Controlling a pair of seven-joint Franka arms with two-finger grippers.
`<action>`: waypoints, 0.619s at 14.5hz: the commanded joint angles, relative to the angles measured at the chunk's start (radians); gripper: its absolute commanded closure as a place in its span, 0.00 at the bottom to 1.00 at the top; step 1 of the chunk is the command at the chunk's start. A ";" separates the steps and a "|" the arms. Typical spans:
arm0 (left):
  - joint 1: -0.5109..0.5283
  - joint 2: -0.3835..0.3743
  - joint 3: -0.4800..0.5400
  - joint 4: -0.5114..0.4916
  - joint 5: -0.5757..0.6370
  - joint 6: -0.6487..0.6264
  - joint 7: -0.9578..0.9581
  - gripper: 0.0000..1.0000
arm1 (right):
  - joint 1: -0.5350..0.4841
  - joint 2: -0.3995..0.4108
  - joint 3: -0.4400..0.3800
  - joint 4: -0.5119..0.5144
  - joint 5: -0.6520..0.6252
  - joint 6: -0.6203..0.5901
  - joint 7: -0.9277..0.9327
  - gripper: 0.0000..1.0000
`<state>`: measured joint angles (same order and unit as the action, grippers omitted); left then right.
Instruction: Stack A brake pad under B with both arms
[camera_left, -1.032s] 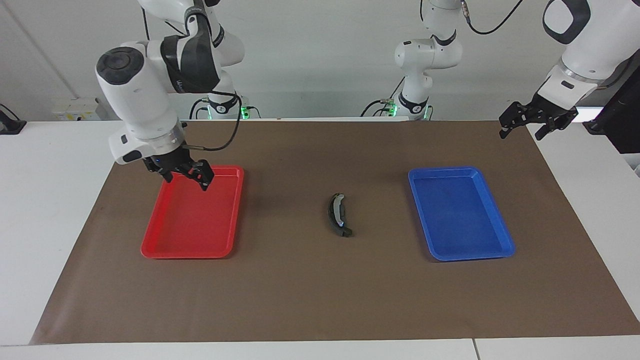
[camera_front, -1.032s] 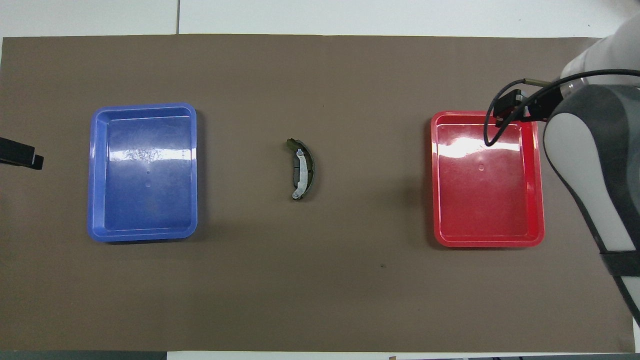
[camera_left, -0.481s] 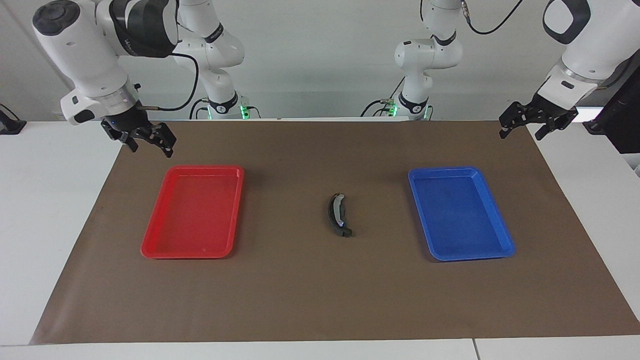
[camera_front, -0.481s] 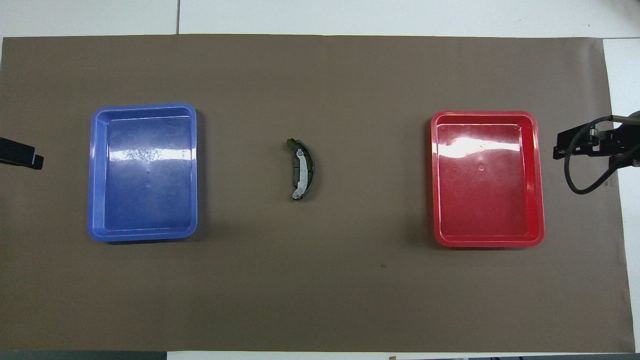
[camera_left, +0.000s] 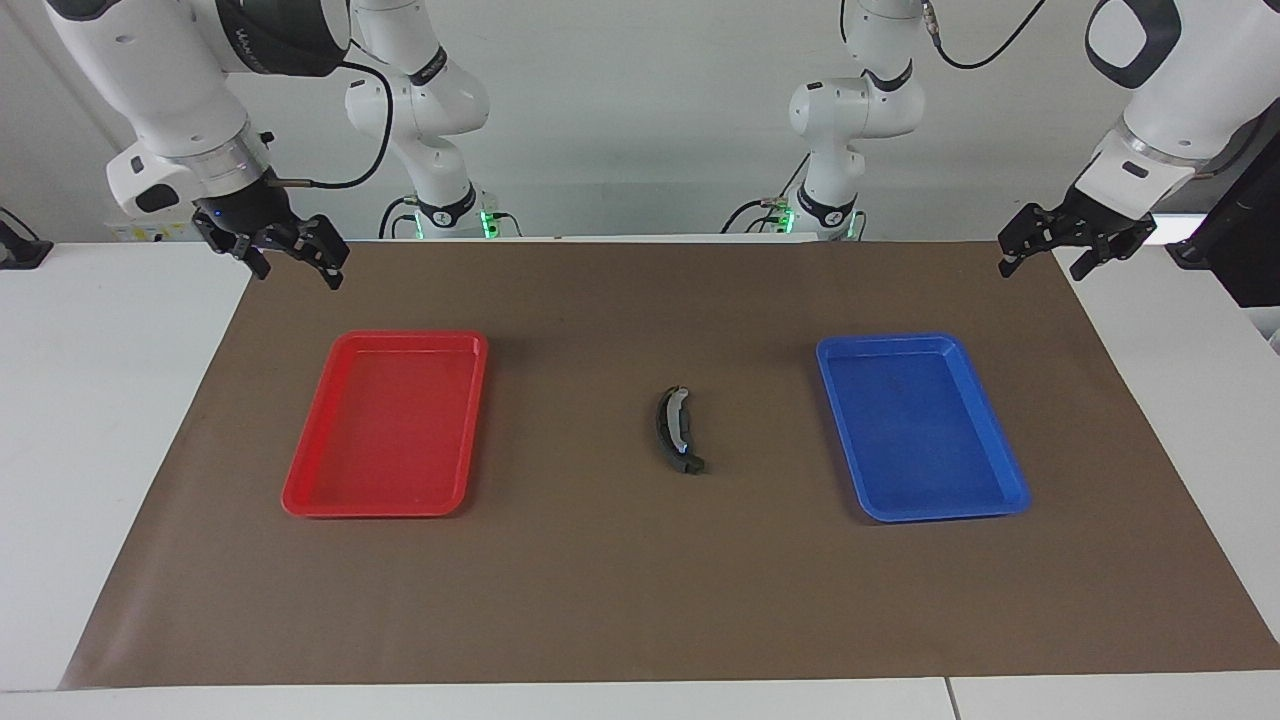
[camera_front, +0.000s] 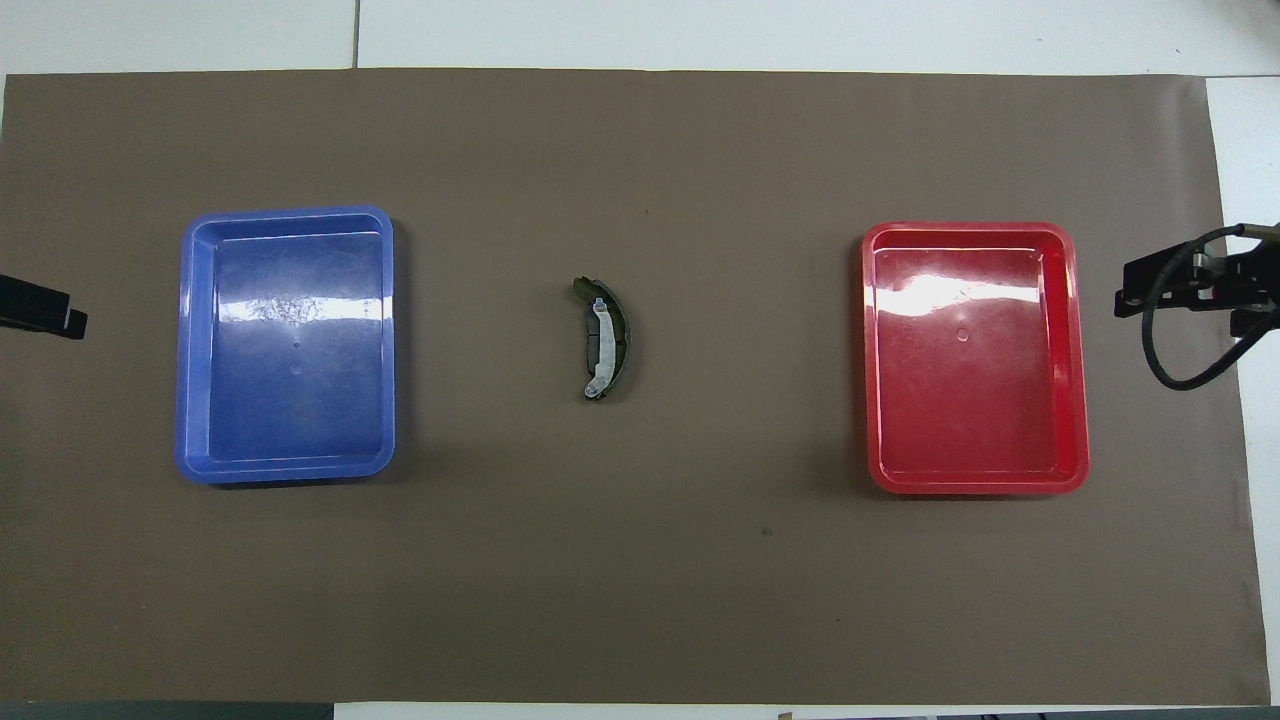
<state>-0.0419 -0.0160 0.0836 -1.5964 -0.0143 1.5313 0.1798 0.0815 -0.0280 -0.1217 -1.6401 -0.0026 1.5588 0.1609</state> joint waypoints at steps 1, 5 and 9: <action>0.013 -0.015 -0.007 -0.007 -0.007 -0.008 0.007 0.01 | -0.060 0.000 0.049 0.000 -0.016 -0.008 -0.017 0.01; 0.013 -0.015 -0.007 -0.007 -0.007 -0.008 0.007 0.01 | -0.104 0.000 0.089 0.008 -0.016 -0.017 -0.015 0.01; 0.013 -0.015 -0.007 -0.007 -0.007 -0.008 0.007 0.01 | -0.124 -0.015 0.106 -0.009 -0.013 -0.020 -0.017 0.01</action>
<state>-0.0419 -0.0160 0.0836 -1.5964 -0.0143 1.5313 0.1798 -0.0090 -0.0260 -0.0464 -1.6396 -0.0036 1.5544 0.1609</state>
